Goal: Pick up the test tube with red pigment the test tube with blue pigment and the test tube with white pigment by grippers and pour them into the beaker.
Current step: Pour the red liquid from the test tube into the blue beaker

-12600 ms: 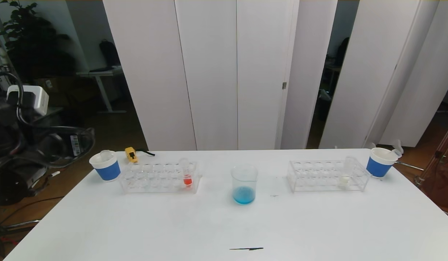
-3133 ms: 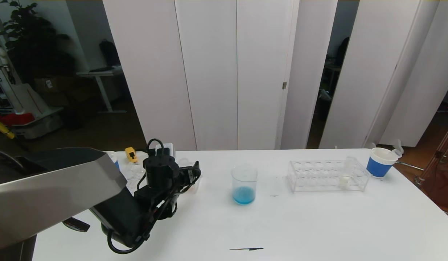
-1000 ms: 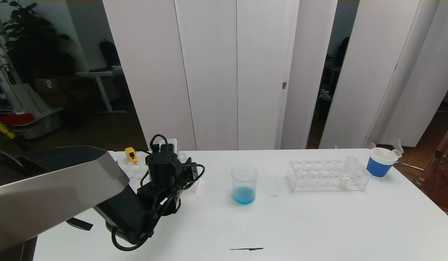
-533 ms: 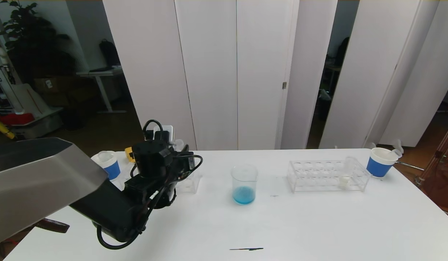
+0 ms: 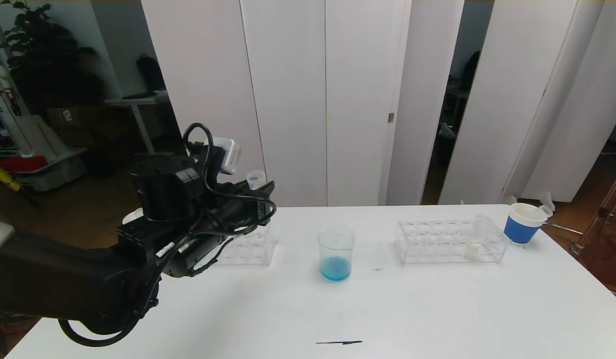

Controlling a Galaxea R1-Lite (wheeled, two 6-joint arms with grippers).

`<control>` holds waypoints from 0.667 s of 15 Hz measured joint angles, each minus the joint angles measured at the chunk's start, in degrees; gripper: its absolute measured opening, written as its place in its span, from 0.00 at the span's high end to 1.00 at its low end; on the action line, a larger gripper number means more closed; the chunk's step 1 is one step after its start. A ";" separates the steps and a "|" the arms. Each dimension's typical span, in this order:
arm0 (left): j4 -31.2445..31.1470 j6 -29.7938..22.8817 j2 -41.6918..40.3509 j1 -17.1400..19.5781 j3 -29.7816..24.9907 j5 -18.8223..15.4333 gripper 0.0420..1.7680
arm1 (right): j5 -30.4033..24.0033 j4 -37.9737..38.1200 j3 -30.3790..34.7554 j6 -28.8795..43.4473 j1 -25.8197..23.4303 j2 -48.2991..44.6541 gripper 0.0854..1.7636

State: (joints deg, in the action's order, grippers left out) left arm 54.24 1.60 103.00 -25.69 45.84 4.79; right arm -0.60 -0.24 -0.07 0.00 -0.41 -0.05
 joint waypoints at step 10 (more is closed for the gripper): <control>-3.16 4.74 -0.61 -0.68 6.58 -29.37 0.70 | 0.00 0.02 0.00 0.00 0.00 0.00 0.01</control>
State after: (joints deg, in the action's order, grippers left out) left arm 51.08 6.34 102.39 -26.37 52.42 -24.58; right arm -0.60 -0.22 -0.07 0.00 -0.41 -0.05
